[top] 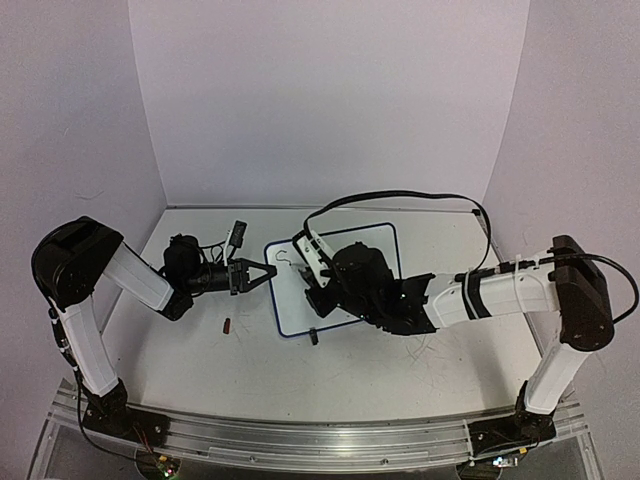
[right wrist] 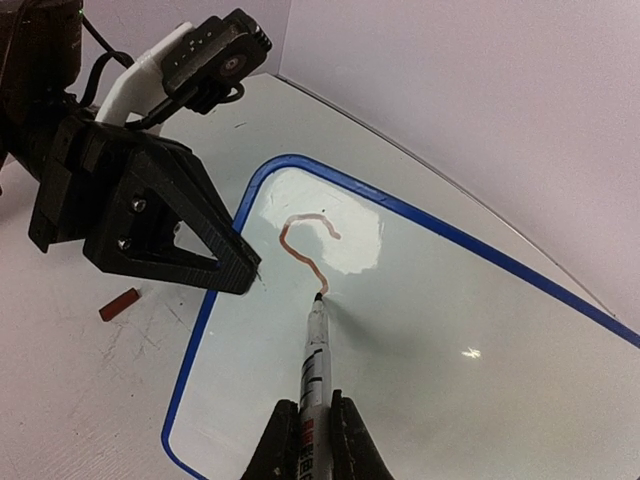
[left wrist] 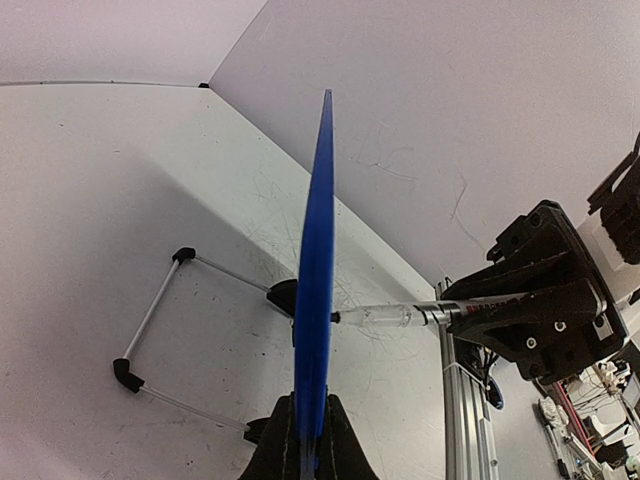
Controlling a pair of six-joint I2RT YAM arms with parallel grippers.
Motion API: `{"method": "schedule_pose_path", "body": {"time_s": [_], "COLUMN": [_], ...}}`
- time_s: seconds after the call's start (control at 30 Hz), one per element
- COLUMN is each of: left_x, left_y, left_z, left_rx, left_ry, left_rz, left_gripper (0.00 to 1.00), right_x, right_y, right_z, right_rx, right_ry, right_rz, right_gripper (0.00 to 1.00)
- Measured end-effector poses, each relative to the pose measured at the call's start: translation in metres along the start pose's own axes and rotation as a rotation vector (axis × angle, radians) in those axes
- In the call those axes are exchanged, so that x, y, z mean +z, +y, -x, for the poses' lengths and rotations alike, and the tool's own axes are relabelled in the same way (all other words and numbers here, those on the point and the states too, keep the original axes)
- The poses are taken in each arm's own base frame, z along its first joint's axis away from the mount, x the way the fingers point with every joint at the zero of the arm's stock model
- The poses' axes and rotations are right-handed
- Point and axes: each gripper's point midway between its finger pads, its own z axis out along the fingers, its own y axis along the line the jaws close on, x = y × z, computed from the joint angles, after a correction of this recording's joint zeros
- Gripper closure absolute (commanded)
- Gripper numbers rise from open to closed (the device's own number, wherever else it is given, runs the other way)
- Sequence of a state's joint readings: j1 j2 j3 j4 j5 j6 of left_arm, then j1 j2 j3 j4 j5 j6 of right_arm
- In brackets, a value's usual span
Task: Write a sentence on the whiteboard
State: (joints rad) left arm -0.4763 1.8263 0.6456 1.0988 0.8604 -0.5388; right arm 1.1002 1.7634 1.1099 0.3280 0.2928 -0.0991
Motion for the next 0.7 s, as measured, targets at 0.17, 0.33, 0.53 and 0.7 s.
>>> {"method": "schedule_pose_path", "body": {"time_s": [0.17, 0.33, 0.53, 0.7], "left_x": [0.0, 0.0, 0.0, -0.0002], "left_y": [0.0, -0.0001, -0.0008, -0.0014], "left_z": [0.0, 0.0, 0.0004, 0.0007], "left_rx": [0.0, 0.0, 0.0, 0.005], "left_ry": [0.0, 0.0, 0.001, 0.002], "left_rz": [0.0, 0.0, 0.0, 0.001], "left_gripper": [1.0, 1.0, 1.0, 1.0], "right_x": [-0.0003, -0.0009, -0.0008, 0.0001], "right_y": [0.0018, 0.0049, 0.0073, 0.0093], "right_z": [-0.0008, -0.0013, -0.0016, -0.0033], "right_rx": [0.001, 0.002, 0.007, 0.008], "right_ry": [0.003, 0.005, 0.005, 0.009], "right_rz": [0.006, 0.016, 0.028, 0.034], "right_gripper": [1.0, 1.0, 1.0, 1.0]}}
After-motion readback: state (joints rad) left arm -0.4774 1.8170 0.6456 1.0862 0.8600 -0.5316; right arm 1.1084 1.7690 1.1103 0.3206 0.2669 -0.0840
